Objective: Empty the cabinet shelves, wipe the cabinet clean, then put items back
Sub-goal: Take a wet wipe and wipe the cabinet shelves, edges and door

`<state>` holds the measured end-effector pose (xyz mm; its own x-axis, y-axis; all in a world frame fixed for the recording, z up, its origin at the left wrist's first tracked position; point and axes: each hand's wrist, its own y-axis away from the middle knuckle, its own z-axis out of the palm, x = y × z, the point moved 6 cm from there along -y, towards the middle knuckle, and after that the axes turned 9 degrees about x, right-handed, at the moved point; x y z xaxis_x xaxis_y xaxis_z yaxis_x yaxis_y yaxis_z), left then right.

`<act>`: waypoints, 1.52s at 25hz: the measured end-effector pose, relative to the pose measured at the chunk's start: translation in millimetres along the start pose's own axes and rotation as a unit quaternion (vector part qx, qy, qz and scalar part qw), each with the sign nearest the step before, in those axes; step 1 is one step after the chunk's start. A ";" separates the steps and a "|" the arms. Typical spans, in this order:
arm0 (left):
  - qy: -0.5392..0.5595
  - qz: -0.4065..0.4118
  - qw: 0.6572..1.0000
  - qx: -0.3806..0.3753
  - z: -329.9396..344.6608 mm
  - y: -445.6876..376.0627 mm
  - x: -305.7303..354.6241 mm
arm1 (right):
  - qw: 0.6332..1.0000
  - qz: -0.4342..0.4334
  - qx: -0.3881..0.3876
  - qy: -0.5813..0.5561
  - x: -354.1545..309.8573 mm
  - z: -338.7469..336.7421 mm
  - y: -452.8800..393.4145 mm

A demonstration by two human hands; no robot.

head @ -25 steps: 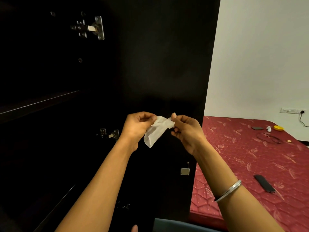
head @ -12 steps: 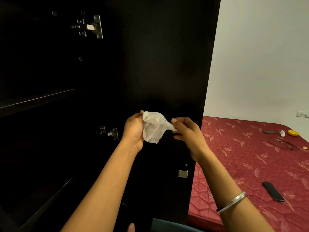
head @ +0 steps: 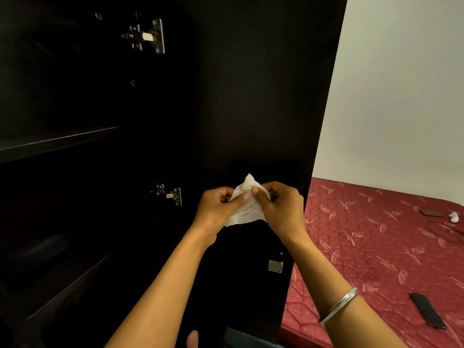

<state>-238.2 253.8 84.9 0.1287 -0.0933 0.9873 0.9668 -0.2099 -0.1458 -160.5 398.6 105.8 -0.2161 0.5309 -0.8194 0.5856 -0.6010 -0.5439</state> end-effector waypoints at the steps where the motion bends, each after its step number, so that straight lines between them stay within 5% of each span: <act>1: 0.009 0.004 1.000 0.024 -2.1 -4.9 -2.1 | 0.998 -0.053 0.029 0.031 -5.4 -3.5 -1.3; 4: 0.031 0.050 0.994 0.094 -5.6 -23.4 2.4 | 0.947 -0.265 0.113 0.142 -30.4 -8.5 -2.6; 6: 0.008 0.105 0.990 0.094 -1.7 -32.5 13.1 | 0.865 -0.407 0.152 0.250 -40.1 -2.9 -5.4; 8: -0.043 0.146 0.984 0.089 6.0 -43.6 20.2 | 0.795 -0.470 0.153 0.352 -36.9 7.0 -13.1; 11: -0.138 0.150 0.973 0.111 12.2 -61.0 22.9 | 0.747 -0.524 0.074 0.402 -25.1 23.7 -13.8; 17: -0.170 0.170 0.961 0.137 10.2 -70.9 26.4 | 0.715 -0.528 -0.087 0.449 5.2 39.5 0.1; 21: -0.139 0.182 0.960 0.158 -2.1 -75.9 25.8 | 0.702 -0.446 -0.066 0.551 17.3 52.3 -6.3; 23: -0.178 0.273 0.929 0.177 -17.1 -75.6 30.3 | 0.712 -0.417 -0.018 0.564 -1.7 62.2 -19.9; 25: -0.268 0.373 0.862 0.216 -34.9 -75.0 34.4 | 0.723 -0.412 0.018 0.554 -24.4 79.8 -35.6; 27: -0.319 0.404 0.819 0.254 -57.6 -79.0 32.3 | 0.728 -0.425 0.016 0.538 -33.3 105.6 -41.6; 29: -0.315 0.383 0.822 0.280 -86.8 -82.6 22.3 | 0.696 -0.470 -0.048 0.540 -17.9 135.3 -26.9; 33: -0.332 0.316 0.837 0.298 -132.2 -81.3 -12.9 | 0.572 -0.511 -0.283 0.576 72.8 160.3 45.8; 35: -0.367 0.283 0.837 0.290 -142.3 -82.1 -24.2 | 0.524 -0.556 -0.304 0.569 75.8 161.6 53.5; 36: -0.383 0.271 0.835 0.287 -146.2 -82.6 -28.7 | 0.526 -0.580 -0.275 0.558 57.2 167.9 47.2; 38: -0.403 0.270 0.831 0.272 -149.4 -84.3 -35.4 | 0.600 -0.571 -0.179 0.531 4.5 181.1 19.6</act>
<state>-357.3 129.3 52.8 0.4704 0.6968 0.5415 0.6493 0.1424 -0.7471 -291.5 281.0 58.6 -0.1273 0.6695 0.7319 0.7006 0.5830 -0.4114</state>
